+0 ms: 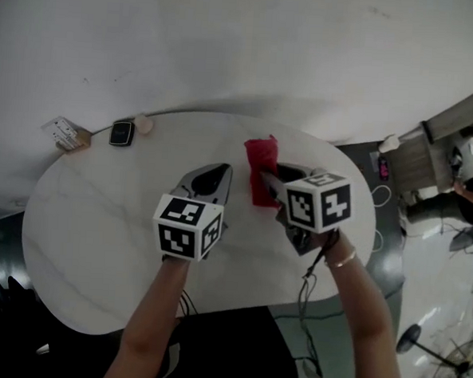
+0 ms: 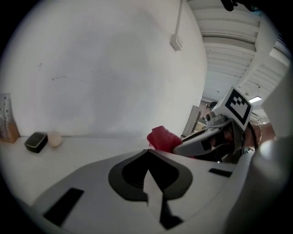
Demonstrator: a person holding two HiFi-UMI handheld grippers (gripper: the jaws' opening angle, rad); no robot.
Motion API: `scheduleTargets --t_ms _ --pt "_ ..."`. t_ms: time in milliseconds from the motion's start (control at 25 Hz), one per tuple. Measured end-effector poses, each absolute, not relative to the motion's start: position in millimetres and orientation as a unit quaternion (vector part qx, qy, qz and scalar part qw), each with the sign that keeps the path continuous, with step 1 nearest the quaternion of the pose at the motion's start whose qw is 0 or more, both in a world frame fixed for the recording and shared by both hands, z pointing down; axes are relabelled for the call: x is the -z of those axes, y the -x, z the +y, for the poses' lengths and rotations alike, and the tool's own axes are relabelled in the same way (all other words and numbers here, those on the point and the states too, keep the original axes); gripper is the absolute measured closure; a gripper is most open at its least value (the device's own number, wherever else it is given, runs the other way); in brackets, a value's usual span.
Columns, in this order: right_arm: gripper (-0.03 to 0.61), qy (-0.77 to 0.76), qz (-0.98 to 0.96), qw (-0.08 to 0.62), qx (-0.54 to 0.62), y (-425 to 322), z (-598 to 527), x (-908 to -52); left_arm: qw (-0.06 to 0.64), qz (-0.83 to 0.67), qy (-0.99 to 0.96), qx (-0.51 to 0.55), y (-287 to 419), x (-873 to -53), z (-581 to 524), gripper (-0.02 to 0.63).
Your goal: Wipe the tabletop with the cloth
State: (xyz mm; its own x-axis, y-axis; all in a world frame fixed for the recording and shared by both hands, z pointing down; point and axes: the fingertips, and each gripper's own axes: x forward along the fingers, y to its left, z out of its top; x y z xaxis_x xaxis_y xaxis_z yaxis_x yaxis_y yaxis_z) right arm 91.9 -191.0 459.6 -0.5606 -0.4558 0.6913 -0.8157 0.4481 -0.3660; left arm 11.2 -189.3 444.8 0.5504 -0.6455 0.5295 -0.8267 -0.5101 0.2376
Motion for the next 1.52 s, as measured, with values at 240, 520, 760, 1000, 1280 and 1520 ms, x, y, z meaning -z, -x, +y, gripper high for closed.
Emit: scheduleTargets --t_ms 240,520,760,1000,1280,1520 --pt "0.515 -0.302 -0.837 0.277 -0.363 15.3 -167.4 -484.4 0.244 -0.485 -0.819 -0.188 56.0 -446.9 -182.6 0.612" --pt "0.515 -0.338 -0.808 0.324 -0.357 -15.4 -177.2 -516.1 0.251 -0.47 -0.824 -0.193 44.3 -458.8 -181.7 0.612" --pt "0.515 -0.39 -0.779 0.337 -0.358 -89.2 -178.0 -522.1 0.245 -0.42 -0.849 -0.206 -9.0 -466.1 -183.6 0.612" --pt "0.515 -0.458 -0.738 0.345 -0.356 -188.2 -166.2 -524.7 0.239 -0.366 -0.874 -0.214 -68.2 -469.1 -179.4 0.612" --pt "0.515 -0.531 -0.683 0.332 -0.377 -286.9 -150.6 -525.6 0.235 -0.319 -0.89 -0.227 -118.5 -474.1 -168.8 0.612" --pt "0.515 -0.575 -0.644 0.319 -0.391 -345.7 -134.8 -526.6 0.235 -0.299 -0.896 -0.23 -144.6 -476.7 -161.0 0.612"
